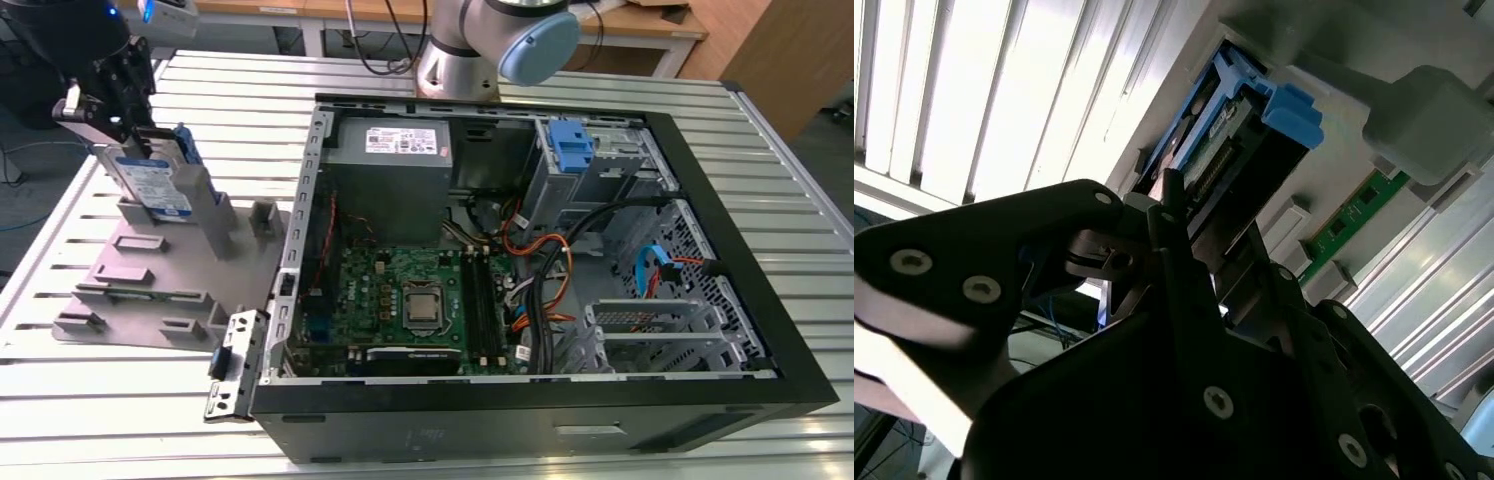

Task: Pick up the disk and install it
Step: 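Pick up the disk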

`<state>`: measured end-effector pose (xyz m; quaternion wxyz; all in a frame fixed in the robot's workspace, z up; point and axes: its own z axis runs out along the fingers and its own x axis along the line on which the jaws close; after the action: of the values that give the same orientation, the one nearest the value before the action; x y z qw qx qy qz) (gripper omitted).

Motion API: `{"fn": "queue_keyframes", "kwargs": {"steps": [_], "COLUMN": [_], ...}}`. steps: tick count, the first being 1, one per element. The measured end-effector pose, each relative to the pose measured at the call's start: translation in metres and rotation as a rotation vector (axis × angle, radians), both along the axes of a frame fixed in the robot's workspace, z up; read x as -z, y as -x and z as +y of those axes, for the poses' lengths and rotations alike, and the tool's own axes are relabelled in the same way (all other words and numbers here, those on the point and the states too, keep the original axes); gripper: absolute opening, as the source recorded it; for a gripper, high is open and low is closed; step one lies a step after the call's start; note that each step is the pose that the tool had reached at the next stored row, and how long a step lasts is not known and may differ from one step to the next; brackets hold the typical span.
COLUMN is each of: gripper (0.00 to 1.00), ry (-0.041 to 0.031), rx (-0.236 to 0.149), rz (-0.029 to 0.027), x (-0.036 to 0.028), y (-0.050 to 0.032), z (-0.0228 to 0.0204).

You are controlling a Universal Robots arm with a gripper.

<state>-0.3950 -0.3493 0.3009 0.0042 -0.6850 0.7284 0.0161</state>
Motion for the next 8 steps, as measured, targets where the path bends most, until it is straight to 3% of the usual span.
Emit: {"fn": "queue_keyframes", "kwargs": {"steps": [4,8], "gripper": [0.36,0.36], "ry": [0.0,0.0], "rx": [-0.003,-0.044], "rz": [-0.0001,0.0], "x": [0.0,0.0003], "y": [0.0,0.0], "z": [0.0,0.0]}}
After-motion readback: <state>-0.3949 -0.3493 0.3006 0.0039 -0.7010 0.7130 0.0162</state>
